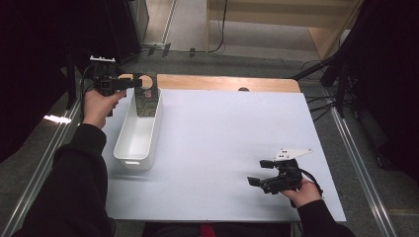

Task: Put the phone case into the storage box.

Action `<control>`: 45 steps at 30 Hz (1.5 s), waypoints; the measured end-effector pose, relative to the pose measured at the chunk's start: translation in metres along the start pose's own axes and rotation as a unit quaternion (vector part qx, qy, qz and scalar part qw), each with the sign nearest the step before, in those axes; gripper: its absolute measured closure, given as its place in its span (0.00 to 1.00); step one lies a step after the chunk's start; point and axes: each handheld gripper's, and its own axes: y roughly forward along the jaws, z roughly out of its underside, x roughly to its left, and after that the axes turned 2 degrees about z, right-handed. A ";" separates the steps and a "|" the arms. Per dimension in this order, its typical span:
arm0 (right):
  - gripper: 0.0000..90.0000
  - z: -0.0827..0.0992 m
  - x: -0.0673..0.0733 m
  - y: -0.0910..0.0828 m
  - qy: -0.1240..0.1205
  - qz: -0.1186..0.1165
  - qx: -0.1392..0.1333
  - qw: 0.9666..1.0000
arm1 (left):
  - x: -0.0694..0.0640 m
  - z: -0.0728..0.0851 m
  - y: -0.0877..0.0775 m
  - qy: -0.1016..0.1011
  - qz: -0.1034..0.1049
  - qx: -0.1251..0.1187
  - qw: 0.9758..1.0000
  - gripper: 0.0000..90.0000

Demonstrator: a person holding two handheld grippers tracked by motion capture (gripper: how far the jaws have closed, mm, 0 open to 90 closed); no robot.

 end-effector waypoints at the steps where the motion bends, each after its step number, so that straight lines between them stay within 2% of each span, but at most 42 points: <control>1: 0.14 0.000 0.000 0.000 0.000 0.000 0.000 1.000 | -0.001 0.000 -0.001 0.002 0.000 0.001 1.000 0.42; 7: 0.14 0.000 0.000 0.000 0.000 0.000 0.000 1.000 | -0.007 -0.002 -0.010 0.004 0.014 -0.002 1.000 0.42; 18: 0.14 -0.004 0.000 0.004 -0.004 -0.003 0.004 1.000 | -0.025 -0.002 -0.022 0.027 0.035 0.006 0.999 0.42; 24: 0.14 -0.004 0.001 0.002 -0.005 -0.001 0.004 1.000 | -0.035 -0.001 -0.029 0.029 0.068 0.009 0.997 0.42; 35: 0.14 -0.007 0.003 0.002 -0.006 -0.002 0.004 1.000 | -0.059 0.002 -0.038 0.063 0.081 0.012 0.995 0.38; 40: 0.14 -0.008 0.004 0.002 -0.009 -0.004 0.002 1.000 | -0.066 0.006 -0.043 0.069 0.096 0.007 0.993 0.38; 43: 0.14 -0.008 0.004 0.002 -0.011 -0.005 0.001 1.000 | -0.070 0.008 -0.046 0.067 0.107 0.013 0.992 0.38; 45: 0.14 -0.008 0.004 0.001 -0.011 -0.005 0.001 1.000 | -0.074 0.010 -0.048 0.071 0.107 0.012 0.992 0.38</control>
